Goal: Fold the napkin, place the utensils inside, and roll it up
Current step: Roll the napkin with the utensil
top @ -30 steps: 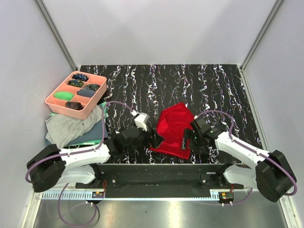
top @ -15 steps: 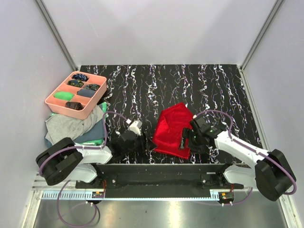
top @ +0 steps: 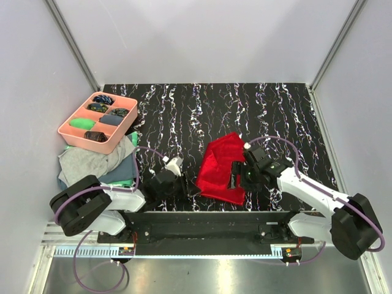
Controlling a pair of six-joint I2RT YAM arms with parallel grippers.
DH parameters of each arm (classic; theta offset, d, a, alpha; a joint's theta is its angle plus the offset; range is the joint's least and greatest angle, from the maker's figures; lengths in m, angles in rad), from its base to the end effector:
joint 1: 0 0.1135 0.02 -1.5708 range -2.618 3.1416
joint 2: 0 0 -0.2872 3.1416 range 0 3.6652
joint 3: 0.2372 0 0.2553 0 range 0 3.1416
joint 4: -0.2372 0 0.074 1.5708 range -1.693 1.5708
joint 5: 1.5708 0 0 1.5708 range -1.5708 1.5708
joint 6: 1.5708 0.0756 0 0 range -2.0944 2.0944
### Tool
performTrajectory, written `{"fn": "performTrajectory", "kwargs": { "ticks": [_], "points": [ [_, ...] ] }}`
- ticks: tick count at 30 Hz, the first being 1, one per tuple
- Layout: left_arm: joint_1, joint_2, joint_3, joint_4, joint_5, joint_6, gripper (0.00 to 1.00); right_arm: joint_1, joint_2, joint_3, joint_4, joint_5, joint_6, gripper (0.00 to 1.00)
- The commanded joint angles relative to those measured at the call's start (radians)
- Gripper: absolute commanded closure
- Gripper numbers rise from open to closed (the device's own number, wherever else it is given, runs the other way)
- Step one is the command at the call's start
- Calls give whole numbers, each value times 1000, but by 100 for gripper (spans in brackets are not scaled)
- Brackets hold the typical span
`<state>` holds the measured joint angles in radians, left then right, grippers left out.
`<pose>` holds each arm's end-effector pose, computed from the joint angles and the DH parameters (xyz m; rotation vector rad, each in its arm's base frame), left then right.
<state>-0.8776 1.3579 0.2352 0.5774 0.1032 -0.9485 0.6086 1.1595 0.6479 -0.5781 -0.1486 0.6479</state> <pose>0.1528 -0.1961 0.1192 -0.0150 2.3534 -1.1224 0.1739 0.1348 0.1757 0.0039 2.7832 0.5688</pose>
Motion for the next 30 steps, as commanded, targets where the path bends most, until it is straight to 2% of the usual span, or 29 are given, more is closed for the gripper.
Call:
{"fn": "performTrajectory", "kwargs": {
  "ticks": [1,5,6,9,10,13,24,30],
  "points": [
    [3,17,33,32,32,-3,65,77,-9,90,69,43,-96,19],
    [3,3,65,-2,32,-3,76,273,51,145,84,232,-117,19],
    [3,-2,70,-20,30,-4,80,301,61,153,98,318,-117,19],
    [3,-14,84,-42,29,-16,86,404,111,170,142,439,-123,18],
    [5,-16,87,-48,30,-21,92,424,136,179,153,466,-128,19],
    [14,-25,102,-80,39,-30,97,506,195,197,195,549,-146,19],
    [48,-57,133,-175,78,-61,100,740,425,302,241,803,-226,15],
    [58,-66,133,-180,98,-73,100,775,549,340,228,891,-206,16]
  ]
}}
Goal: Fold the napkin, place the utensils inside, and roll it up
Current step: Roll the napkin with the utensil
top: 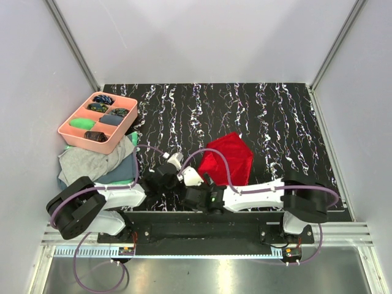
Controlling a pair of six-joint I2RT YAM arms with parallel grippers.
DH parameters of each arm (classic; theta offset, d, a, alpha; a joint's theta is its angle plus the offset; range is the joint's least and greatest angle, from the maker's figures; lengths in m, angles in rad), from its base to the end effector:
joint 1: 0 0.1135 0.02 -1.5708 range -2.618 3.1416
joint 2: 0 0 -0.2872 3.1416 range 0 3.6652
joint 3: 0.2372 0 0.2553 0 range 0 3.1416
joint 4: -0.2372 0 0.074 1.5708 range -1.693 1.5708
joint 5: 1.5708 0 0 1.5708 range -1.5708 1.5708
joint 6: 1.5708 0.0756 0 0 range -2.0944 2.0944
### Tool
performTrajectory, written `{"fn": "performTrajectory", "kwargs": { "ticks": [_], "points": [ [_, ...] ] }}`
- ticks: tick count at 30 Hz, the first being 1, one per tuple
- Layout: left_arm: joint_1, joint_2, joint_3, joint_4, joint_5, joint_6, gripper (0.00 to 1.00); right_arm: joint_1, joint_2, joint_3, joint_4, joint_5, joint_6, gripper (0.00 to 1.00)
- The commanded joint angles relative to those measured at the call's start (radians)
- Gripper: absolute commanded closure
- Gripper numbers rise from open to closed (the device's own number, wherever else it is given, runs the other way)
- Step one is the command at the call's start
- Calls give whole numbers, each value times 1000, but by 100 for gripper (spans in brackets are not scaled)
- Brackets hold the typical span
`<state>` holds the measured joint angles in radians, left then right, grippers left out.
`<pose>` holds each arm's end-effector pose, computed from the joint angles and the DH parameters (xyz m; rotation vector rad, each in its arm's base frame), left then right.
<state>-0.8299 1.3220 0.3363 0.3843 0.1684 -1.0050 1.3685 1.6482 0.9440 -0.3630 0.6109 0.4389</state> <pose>0.1653 -0.1995 0.1341 -0.1051 2.4346 -1.1429 0.1099 0.3202 0.1659 -0.8879 2.1984 0.0166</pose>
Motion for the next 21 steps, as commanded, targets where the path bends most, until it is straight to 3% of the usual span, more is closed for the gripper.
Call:
{"fn": "performTrajectory", "kwargs": {
  "ticks": [1,11,21],
  "points": [
    [12,-32,30,8,33,-18,100,18,74,52,-13,148,17,17],
    [31,-56,30,-24,23,-20,100,37,177,62,-135,256,145,26],
    [41,-66,26,-56,13,-6,100,38,141,13,-192,282,267,33]
  ]
}}
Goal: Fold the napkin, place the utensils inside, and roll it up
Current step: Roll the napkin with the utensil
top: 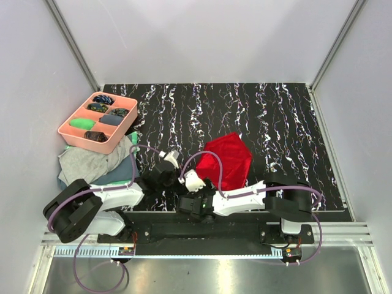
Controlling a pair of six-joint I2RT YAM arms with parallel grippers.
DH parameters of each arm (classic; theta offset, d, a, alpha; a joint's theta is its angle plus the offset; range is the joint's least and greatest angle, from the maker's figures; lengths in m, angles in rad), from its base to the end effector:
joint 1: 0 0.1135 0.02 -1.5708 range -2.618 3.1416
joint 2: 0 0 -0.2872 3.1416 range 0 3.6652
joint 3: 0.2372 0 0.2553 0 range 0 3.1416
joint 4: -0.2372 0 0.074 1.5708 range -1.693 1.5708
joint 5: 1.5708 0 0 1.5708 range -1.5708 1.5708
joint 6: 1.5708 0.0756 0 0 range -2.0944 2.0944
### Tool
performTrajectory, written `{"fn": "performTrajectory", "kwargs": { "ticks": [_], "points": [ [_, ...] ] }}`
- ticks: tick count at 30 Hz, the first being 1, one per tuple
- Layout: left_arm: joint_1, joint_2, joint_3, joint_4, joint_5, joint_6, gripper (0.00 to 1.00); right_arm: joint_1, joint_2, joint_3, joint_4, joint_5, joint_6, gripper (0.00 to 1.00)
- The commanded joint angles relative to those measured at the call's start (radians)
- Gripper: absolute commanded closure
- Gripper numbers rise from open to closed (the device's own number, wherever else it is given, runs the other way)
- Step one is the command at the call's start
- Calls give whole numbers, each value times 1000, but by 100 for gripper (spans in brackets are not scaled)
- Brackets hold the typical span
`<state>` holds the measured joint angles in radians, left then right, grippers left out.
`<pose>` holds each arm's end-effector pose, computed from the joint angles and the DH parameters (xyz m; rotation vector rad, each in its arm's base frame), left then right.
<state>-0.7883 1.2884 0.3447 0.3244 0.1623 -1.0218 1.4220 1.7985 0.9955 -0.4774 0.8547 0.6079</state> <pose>0.1712 -0.1896 0.1373 -0.1829 2.4390 -1.1129 0.1062 0.3236 0.1380 -0.7563 2.1343 -0.2623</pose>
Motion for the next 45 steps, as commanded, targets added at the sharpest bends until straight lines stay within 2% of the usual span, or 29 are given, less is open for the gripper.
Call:
{"fn": "performTrajectory", "kwargs": {
  "ticks": [1,6,12,24,26,27,28,29,30,31,34,38,45],
  "points": [
    [1,-29,17,2,17,12,100,-17,-42,-58,-60,17,86,34],
    [14,-29,11,10,23,14,100,-15,-103,-124,45,-34,43,36],
    [18,-37,16,4,22,15,100,-15,-77,-139,54,-42,-3,38],
    [26,-24,22,8,43,25,100,-17,-10,-118,89,-89,-79,68],
    [32,-31,22,8,48,28,95,-17,-5,-120,92,-109,-79,72],
    [35,-34,22,7,48,31,89,-15,-8,-121,94,-126,-82,77],
    [46,-44,22,4,54,35,72,-15,-10,-123,94,-135,-83,80],
    [55,-55,23,-28,52,54,66,-18,-11,-123,98,-157,-86,84],
    [76,-85,20,-50,36,69,56,-17,-13,-120,99,-166,-98,94],
    [84,-104,16,-89,25,77,42,-18,-13,-118,99,-190,-103,99],
    [124,-193,-6,-166,-4,111,25,-31,-28,-109,97,-259,-132,100],
    [159,-280,-19,-261,-35,153,16,-64,-65,-107,112,-379,-169,100],
    [175,-414,-39,-389,-142,242,12,-179,-125,-90,122,-650,-215,100]
  ]
}}
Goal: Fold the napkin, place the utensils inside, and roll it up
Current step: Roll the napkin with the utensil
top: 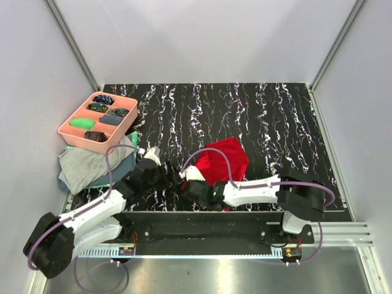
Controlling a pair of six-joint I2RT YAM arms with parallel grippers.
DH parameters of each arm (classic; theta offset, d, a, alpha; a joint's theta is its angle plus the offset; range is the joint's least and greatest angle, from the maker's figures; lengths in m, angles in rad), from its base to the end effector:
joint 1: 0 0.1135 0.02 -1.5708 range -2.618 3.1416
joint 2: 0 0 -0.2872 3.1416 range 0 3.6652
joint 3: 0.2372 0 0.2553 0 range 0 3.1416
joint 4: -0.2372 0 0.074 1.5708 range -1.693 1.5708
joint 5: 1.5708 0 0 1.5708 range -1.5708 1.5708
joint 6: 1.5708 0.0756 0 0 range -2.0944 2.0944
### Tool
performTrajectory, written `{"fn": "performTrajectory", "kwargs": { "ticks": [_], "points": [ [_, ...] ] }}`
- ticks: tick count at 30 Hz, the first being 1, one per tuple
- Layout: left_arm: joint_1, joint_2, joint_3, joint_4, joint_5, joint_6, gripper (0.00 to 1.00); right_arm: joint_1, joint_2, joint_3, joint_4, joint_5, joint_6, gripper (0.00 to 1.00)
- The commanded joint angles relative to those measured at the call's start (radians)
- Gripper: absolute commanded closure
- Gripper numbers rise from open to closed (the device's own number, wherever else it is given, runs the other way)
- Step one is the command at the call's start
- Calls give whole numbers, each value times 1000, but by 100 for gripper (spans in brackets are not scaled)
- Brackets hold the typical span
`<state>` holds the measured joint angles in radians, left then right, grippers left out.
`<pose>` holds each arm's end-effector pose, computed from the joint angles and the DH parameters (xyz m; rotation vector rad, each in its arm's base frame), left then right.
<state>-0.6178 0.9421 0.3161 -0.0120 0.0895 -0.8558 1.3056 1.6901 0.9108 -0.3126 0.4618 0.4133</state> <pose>0.1650 -0.1256 0.1601 -0.2275 2.3513 -0.8772 0.1211 0.3175 0.1412 -0.9442 2.3048 0.0782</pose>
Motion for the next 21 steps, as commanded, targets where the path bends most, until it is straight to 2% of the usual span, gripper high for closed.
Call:
{"fn": "performTrajectory", "kwargs": {
  "ticks": [1,6,13,21],
  "points": [
    [3,-84,-14,-52,-73,84,11,-95,-26,-6,-40,-317,-33,100],
    [4,-155,-46,4,-45,156,7,-189,-29,-12,-2,-561,-71,100],
    [3,-92,-26,9,12,224,7,-313,-15,-6,29,-811,-91,100],
    [0,-103,-17,49,68,274,7,-457,49,-6,93,-1090,-85,100]
  ]
}}
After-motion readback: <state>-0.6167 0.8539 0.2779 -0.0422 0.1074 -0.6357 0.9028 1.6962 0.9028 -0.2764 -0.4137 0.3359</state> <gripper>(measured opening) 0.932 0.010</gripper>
